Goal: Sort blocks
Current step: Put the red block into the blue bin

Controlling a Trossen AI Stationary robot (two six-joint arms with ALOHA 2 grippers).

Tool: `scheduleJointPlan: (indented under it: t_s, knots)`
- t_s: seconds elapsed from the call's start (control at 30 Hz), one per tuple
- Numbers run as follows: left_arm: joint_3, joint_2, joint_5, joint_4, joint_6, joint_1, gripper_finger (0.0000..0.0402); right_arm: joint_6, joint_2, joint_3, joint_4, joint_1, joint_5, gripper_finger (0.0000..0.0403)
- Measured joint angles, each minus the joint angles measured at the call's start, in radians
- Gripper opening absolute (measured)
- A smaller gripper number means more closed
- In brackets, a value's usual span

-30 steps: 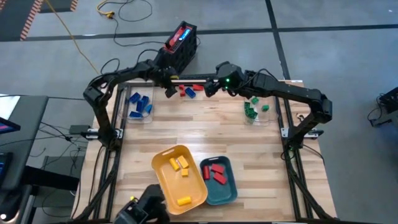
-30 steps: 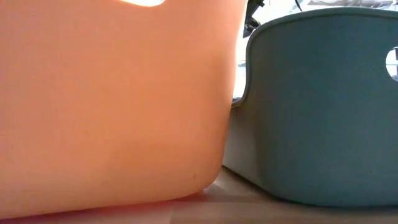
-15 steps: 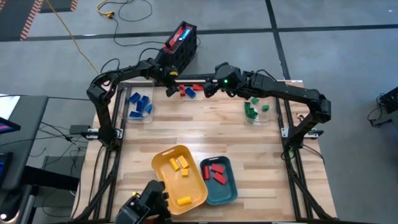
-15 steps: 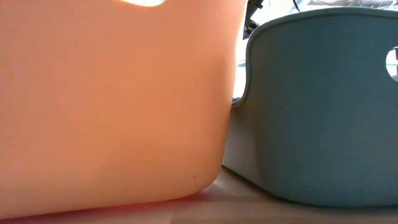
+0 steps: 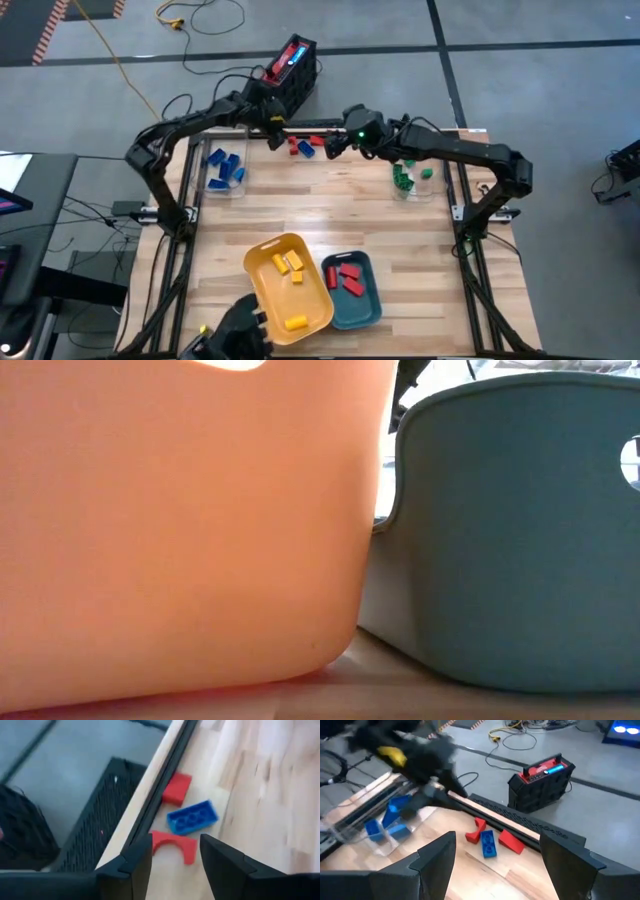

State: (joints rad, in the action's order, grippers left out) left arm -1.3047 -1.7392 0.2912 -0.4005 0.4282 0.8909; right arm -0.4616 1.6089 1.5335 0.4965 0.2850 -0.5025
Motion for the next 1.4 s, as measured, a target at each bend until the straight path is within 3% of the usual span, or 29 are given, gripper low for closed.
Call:
scheduleJointPlan:
  t_s: [0.1, 0.2, 0.27, 0.33, 0.5, 0.73, 0.9, 1.1, 1.27, 1.4]
  knots:
    - [0.106, 0.091, -0.005, 0.146, -0.055, -0.017, 0.0142, -0.039, 0.000, -0.057, -0.031, 0.005, -0.001, 0.0303]
    - [0.282, 0.165, -0.023, 0.448, -0.101, -0.017, 0.0126, -0.057, 0.000, -0.072, -0.023, -0.001, 0.000, 0.0303]
    - [0.382, 0.176, -0.039, 0.650, -0.107, -0.010, 0.0119, -0.061, -0.001, -0.072, -0.025, -0.015, 0.002, 0.0303]
    - [0.433, 0.171, -0.031, 0.750, -0.072, 0.000, 0.0115, -0.067, -0.001, -0.072, -0.034, -0.028, 0.004, 0.0303]
    - [0.435, 0.100, 0.061, 0.752, -0.029, 0.026, 0.0115, -0.096, -0.001, -0.062, -0.068, -0.030, 0.043, 0.0303]
    - [0.448, 0.157, 0.133, 0.721, -0.227, 0.039, 0.0105, 0.018, 0.073, -0.055, -0.106, 0.063, 0.213, 0.0302]
    - [0.571, 0.265, 0.071, 0.732, -0.253, 0.015, 0.0089, 0.170, 0.202, -0.106, -0.355, 0.094, 0.250, 0.0302]
    - [0.689, 0.489, -0.022, 0.711, -0.363, -0.030, 0.0082, 0.121, 0.281, -0.254, -0.709, 0.064, 0.352, 0.0301]
    - [0.736, 0.644, -0.124, 0.593, -0.366, -0.094, 0.0082, 0.047, 0.321, -0.335, -0.807, 0.023, 0.204, 0.0301]
    - [0.737, 0.702, -0.131, 0.510, -0.368, -0.123, 0.0082, 0.021, 0.345, -0.334, -0.801, 0.017, 0.200, 0.0301]
